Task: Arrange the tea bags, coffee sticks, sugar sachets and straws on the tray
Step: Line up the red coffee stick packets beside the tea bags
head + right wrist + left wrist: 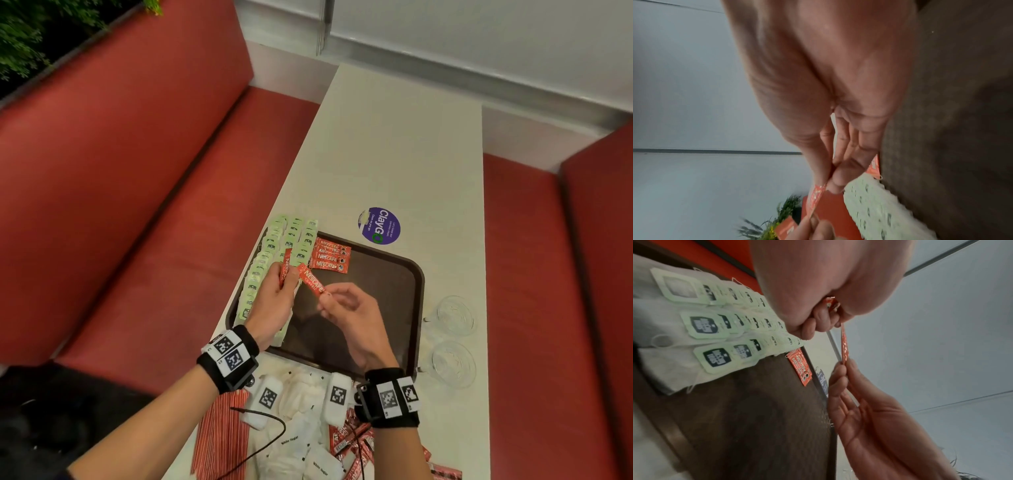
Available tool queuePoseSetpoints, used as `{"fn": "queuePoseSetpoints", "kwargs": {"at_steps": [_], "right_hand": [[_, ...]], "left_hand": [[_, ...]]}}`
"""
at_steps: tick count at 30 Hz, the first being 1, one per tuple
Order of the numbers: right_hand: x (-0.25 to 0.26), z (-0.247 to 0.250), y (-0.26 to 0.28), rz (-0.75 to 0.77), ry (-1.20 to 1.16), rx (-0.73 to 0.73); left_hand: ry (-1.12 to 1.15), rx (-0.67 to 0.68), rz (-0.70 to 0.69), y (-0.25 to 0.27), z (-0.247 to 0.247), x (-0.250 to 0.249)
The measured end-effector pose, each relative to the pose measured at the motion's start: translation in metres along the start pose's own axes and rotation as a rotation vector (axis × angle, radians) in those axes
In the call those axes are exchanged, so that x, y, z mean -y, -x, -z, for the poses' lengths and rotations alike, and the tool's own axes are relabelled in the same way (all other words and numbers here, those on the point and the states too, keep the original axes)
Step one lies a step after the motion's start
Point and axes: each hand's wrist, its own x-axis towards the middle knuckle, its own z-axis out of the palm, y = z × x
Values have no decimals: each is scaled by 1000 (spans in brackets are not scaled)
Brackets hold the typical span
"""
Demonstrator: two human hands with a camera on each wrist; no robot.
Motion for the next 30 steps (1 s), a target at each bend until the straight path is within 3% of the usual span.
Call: {"fn": "queuePoseSetpoints", "kwargs": {"at_steps": [4, 8, 16, 30], "right_hand": [[7, 23, -21, 120, 269, -173], [-2, 47, -62, 145, 545, -343], [-32, 48, -112, 200, 912, -265], [-43, 26, -111, 267, 1209, -352]], "left_hand": [[36, 43, 149, 0, 3, 6], [75, 78, 282, -3, 9, 12], [163, 117, 318, 0, 24, 23], [163, 83, 345, 4, 33, 28]]}}
